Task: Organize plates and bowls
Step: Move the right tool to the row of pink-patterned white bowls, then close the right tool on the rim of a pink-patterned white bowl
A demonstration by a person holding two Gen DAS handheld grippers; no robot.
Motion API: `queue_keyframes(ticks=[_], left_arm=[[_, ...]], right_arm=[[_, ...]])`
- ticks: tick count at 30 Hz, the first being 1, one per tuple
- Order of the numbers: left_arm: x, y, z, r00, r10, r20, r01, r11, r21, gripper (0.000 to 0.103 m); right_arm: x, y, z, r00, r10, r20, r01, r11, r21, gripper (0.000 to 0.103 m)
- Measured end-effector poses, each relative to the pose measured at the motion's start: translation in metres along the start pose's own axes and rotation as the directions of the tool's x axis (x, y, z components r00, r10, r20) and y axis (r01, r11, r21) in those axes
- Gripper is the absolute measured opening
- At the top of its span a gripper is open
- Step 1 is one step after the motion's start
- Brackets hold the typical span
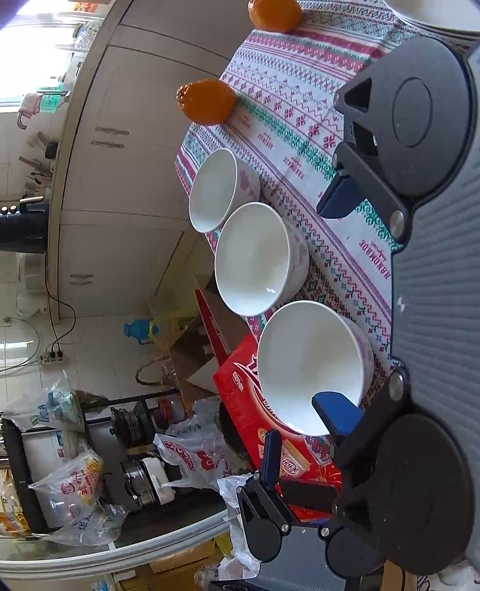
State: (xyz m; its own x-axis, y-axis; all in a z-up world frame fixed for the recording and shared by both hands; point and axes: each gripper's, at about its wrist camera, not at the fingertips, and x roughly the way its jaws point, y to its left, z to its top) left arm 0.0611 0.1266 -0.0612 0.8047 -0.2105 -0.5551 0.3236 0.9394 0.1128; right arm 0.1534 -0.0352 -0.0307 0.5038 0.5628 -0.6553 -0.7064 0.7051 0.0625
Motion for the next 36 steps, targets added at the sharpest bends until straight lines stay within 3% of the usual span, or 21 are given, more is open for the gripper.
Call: queue_keyframes(ticks=[3, 7, 24, 36], left_arm=[[0.004, 0.002, -0.003, 1.000, -0.022, -0.007, 0.022, 1.000, 0.011, 0.094], [0.008, 0.006, -0.005, 0.999, -0.051, -0.015, 0.051, 0.999, 0.005, 0.083], [0.013, 0.010, -0.003, 0.993, -0.115, -0.008, 0.115, 0.993, 0.008, 0.077], [0.013, 0.011, 0.001, 0.993, -0.120, -0.023, 0.120, 0.992, 0.023, 0.076]], right_arm=[[0.011, 0.002, 0.004, 0.999, 0.036, -0.012, -0.036, 0.999, 0.018, 0.099], [0.024, 0.003, 0.006, 0.997, 0.069, -0.039, -0.068, 0.997, 0.031, 0.092], [0.059, -0.002, 0.014, 0.980, 0.165, -0.111, -0.158, 0.985, 0.072, 0.065], [0.058, -0.003, 0.013, 0.977, 0.182, -0.108, -0.173, 0.981, 0.089, 0.065]])
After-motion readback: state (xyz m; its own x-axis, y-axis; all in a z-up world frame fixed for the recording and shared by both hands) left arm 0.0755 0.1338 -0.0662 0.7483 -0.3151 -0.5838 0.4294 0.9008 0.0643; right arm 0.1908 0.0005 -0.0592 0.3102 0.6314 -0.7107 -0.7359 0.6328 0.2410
